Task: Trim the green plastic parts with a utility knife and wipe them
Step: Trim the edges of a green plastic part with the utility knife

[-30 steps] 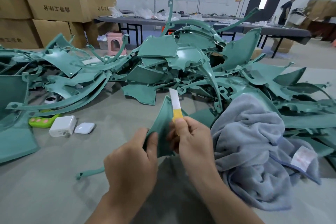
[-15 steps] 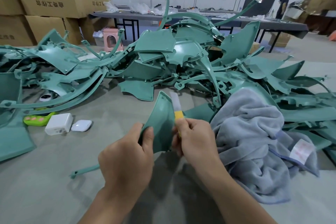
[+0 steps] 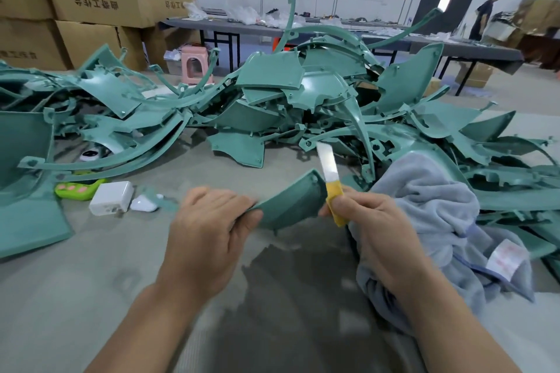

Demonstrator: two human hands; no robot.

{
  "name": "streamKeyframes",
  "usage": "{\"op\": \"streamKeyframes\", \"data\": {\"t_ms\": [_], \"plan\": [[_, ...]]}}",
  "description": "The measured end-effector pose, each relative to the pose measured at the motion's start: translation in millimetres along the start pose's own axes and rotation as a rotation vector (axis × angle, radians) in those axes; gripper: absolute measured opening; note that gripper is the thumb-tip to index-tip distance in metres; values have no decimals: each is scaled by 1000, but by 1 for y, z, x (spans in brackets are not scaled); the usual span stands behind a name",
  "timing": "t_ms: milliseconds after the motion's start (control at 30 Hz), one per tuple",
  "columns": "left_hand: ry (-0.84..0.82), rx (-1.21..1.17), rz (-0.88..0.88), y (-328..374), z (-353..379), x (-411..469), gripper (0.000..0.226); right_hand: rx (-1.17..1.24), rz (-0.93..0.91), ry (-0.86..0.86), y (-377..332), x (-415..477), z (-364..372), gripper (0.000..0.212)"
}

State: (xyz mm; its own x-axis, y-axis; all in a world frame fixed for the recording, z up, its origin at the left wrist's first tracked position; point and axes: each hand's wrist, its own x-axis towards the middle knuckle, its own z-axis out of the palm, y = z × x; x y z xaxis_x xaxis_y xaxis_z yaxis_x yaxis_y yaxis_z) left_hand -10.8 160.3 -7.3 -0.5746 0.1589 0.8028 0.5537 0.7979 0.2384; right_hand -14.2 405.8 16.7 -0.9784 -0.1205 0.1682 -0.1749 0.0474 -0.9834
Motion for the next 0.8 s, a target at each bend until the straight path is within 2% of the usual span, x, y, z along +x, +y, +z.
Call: {"op": "streamKeyframes", "data": {"t_ms": [100, 167, 200, 267, 300, 333, 400, 467, 500, 600, 700, 800], "plan": [[82, 74, -91, -2, 2, -1, 24, -43, 52, 61, 2, -4, -2, 25], [198, 126, -238, 5, 3, -1, 27, 69, 87, 129, 5, -5, 8, 23], [255, 136, -255, 10, 3, -1, 21, 155, 103, 193, 7, -5, 14, 21], [293, 114, -152, 20, 1, -1, 4, 346, 133, 316, 9, -6, 28, 18], [257, 66, -102, 25, 0, -1, 3, 433, 141, 336, 9, -7, 33, 17], [181, 1, -88, 31, 0, -1, 11, 502, 136, 322, 8, -9, 36, 18], [-42, -87, -169, 42, 4, -4, 48, 556, 96, 211, 5, -12, 41, 19], [-238, -163, -284, 50, 9, -9, 80, 500, 68, 113, 5, -15, 45, 24], [-301, -240, -340, 52, 11, -10, 87, 460, 73, 83, 6, -16, 47, 26], [-291, -422, -448, 49, 13, -11, 94, 426, 125, 6, 11, -15, 50, 20], [-198, -348, -435, 48, 10, -10, 99, 437, 167, -140, 12, -11, 43, 18], [-175, -353, -444, 52, 8, -11, 101, 486, 232, -270, 11, -8, 37, 22]]}}
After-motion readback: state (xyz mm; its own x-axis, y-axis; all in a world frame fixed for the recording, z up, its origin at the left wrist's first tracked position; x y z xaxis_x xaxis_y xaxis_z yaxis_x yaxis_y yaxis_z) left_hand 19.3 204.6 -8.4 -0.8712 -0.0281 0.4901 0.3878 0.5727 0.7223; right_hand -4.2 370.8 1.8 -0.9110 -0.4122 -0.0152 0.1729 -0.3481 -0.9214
